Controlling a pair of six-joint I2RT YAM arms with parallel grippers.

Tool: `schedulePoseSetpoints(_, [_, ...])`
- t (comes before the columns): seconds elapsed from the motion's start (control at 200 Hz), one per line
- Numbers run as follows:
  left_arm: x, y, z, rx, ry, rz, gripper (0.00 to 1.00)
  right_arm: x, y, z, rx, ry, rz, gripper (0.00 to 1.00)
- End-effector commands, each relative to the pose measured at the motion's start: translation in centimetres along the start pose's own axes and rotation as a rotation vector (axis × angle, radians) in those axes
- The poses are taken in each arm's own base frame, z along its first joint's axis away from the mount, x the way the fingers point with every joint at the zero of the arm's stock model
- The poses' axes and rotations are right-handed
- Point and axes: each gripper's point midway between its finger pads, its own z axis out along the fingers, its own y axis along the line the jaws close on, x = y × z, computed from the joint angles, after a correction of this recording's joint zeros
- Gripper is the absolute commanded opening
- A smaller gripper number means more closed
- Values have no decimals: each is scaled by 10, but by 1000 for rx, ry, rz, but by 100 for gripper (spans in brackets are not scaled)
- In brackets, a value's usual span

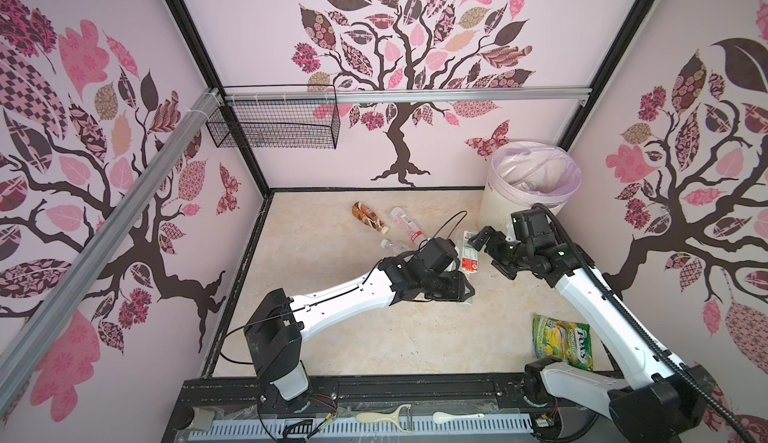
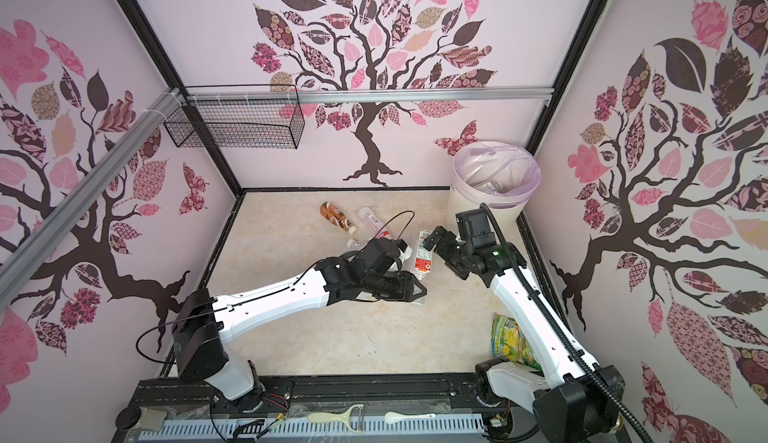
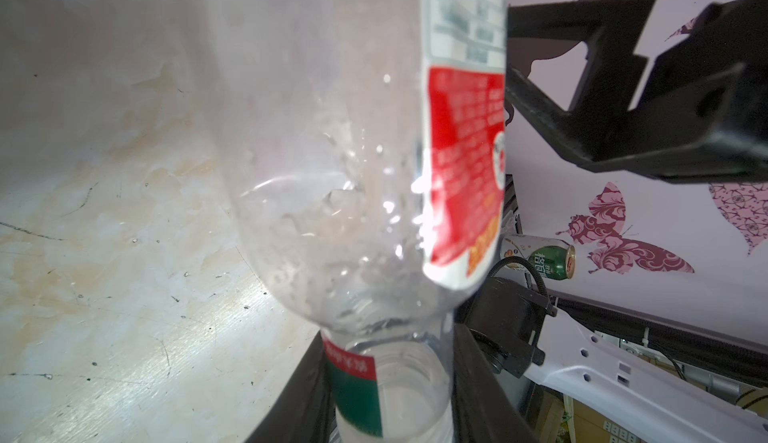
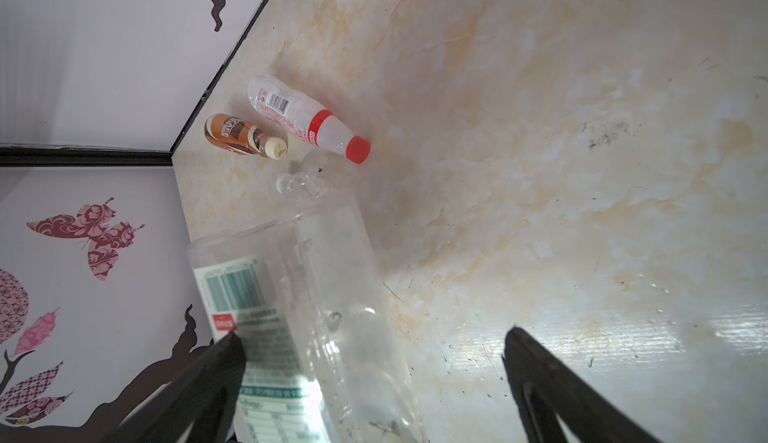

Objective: Throw the plastic bottles in the bin
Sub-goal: 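Close right gripper on the red-labelled bottle's base while left gripper holds it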

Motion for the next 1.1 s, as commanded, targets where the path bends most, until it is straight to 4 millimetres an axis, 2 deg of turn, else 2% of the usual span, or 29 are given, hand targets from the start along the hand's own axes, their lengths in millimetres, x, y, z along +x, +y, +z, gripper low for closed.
schedulePoseSetpoints(0.0, [8,-13,-7,54,5,33,33,-4,15,-7,-56,-20,-67,99])
schedulePoseSetpoints(0.32, [12,-19,-9,84,-1,38,33,3,24,6,-138,20,-67,94])
schedulePoseSetpoints(0.635, [9,-23,-7,96,3,34,33,8,15,16,-100,44,-80,87])
schedulePoseSetpoints(0.795, [8,-27,-4,100,14,32,32,4,17,16,-94,38,-87,77])
schedulePoseSetpoints(0.955, [6,-30,-5,100,14,35,33,6,11,19,-75,42,-81,66])
schedulePoseSetpoints(1.095, [6,-29,-5,94,21,25,38,2,13,18,-70,26,-81,59])
